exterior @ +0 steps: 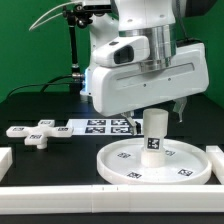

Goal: Assemble round table

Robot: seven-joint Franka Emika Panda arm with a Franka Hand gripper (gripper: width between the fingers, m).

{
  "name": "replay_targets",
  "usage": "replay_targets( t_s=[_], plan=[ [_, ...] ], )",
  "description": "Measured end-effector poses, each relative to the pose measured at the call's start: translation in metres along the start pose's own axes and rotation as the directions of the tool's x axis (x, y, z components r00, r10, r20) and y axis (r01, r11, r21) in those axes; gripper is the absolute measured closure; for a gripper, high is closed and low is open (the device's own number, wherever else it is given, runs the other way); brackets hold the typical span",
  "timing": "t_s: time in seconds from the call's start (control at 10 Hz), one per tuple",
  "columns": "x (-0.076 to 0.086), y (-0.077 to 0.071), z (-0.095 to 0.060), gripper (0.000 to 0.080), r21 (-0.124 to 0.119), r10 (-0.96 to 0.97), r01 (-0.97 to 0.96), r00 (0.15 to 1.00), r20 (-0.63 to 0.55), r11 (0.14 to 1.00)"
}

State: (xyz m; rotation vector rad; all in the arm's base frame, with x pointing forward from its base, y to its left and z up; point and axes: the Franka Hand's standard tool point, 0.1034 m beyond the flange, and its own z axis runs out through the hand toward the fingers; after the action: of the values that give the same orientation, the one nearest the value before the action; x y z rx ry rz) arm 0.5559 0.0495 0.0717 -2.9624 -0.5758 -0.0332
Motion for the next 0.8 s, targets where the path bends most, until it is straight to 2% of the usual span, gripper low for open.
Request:
replay_targets(
  t_s=[0.5,0.8],
  plan=[
    [-0.0031,0.0056,0.0012,0.0150,-0.010,-0.309,0.309,0.951,0.013,0.951],
    [-0.0035,0.0000,0.0029,0.0150,-0.018,-0.602,0.604,0.797,0.055,0.797]
  ],
)
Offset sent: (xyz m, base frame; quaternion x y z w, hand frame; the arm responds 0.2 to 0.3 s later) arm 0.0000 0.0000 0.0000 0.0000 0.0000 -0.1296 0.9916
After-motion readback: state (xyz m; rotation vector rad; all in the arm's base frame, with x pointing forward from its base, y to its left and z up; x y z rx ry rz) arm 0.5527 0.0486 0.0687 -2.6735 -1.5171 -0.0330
